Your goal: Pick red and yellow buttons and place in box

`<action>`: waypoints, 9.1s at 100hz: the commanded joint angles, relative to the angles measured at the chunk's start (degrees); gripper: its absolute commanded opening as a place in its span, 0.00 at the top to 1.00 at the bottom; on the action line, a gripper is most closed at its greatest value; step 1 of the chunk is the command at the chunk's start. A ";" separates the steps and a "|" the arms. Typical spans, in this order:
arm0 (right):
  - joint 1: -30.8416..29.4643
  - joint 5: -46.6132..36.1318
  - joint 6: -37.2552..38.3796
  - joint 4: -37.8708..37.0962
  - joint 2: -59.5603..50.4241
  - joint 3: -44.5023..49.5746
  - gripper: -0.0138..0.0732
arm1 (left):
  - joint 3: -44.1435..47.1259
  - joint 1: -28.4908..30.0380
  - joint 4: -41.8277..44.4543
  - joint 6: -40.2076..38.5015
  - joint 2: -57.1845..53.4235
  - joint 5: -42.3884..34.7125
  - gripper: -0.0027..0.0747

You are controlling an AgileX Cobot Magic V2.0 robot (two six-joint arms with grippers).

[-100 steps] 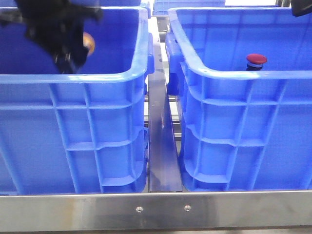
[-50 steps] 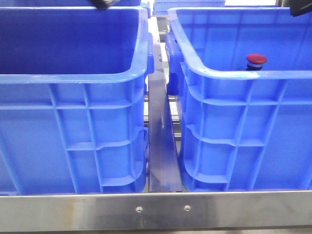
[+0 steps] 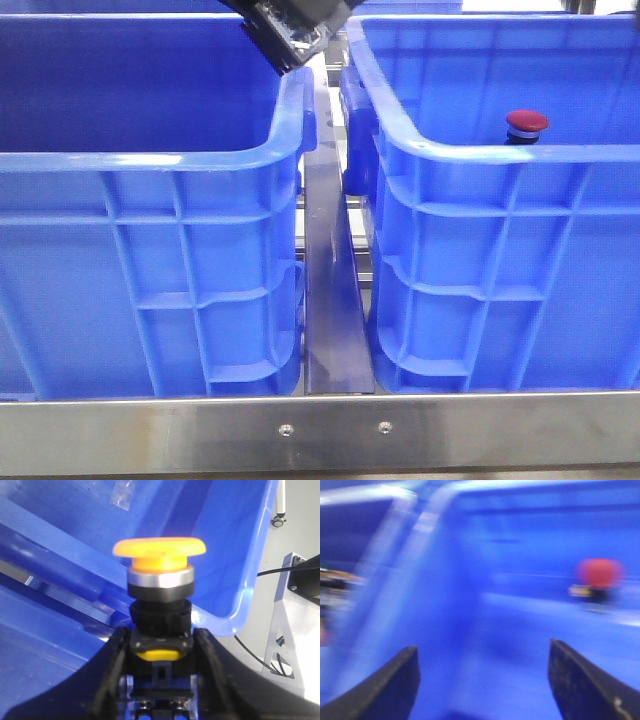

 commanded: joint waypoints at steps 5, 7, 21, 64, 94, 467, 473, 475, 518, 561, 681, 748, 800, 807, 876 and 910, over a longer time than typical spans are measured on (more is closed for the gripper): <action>-0.10 10.26 3.00 7.95 1.68 -5.35 0.14 | -1.65 -0.41 -2.94 0.36 -2.18 -1.00 0.99; -0.10 12.15 3.00 8.54 2.29 -6.05 0.14 | -1.65 -0.41 -2.94 0.36 -2.18 -1.00 0.99; -0.10 22.68 5.81 14.38 6.92 -10.33 0.14 | -1.65 -0.41 -2.94 0.36 -2.18 -1.00 0.99; 6.26 27.44 8.97 17.53 18.03 -17.81 0.15 | -1.65 -0.41 -2.94 0.45 -2.18 -1.00 0.99; 7.96 29.42 8.97 17.04 20.07 -18.00 0.15 | -1.65 -0.41 -2.94 0.45 -2.18 -1.00 0.99; -11.91 -23.38 -9.82 -2.49 35.84 -23.93 0.66 | -3.24 -0.30 -2.86 0.45 -2.28 3.91 0.23; -11.91 -23.17 -9.82 -2.49 36.42 -23.93 0.66 | -3.24 -0.30 -2.86 0.45 -2.28 3.91 0.23; -11.91 -22.97 -9.82 -2.49 36.68 -23.93 0.66 | -3.24 -0.30 -2.86 0.45 -2.28 3.91 0.23; -11.91 -20.77 -9.82 -2.49 39.04 -23.93 0.48 | -3.24 -0.30 -2.86 0.45 -2.28 3.91 0.23; -12.08 -19.95 -9.82 -2.54 37.07 -23.93 0.30 | -3.24 -0.30 -2.86 0.45 -2.28 3.91 0.23; -12.08 -9.95 -9.82 -6.23 -0.47 -3.96 0.96 | -0.41 7.32 19.75 -22.20 -3.80 -11.58 0.99; -12.08 -9.93 -9.82 -6.23 -18.81 3.29 0.96 | 24.57 26.76 39.04 -35.97 -32.09 -29.31 0.99; -12.08 -10.91 -9.82 -5.38 -28.01 9.80 0.96 | 48.77 26.76 50.91 -47.36 -65.89 -43.22 0.99; -12.08 -11.89 -9.82 -5.38 -30.73 12.11 0.96 | 51.20 26.76 50.91 -47.36 -69.59 -43.90 0.99; -12.08 -13.89 -9.82 -5.38 -52.84 24.23 0.96 | 58.70 26.76 50.36 -47.36 -81.81 -44.27 0.99; -12.08 -13.89 -9.82 -5.38 -52.84 24.23 0.96 | 58.70 26.41 50.27 -47.36 -81.81 -44.27 0.99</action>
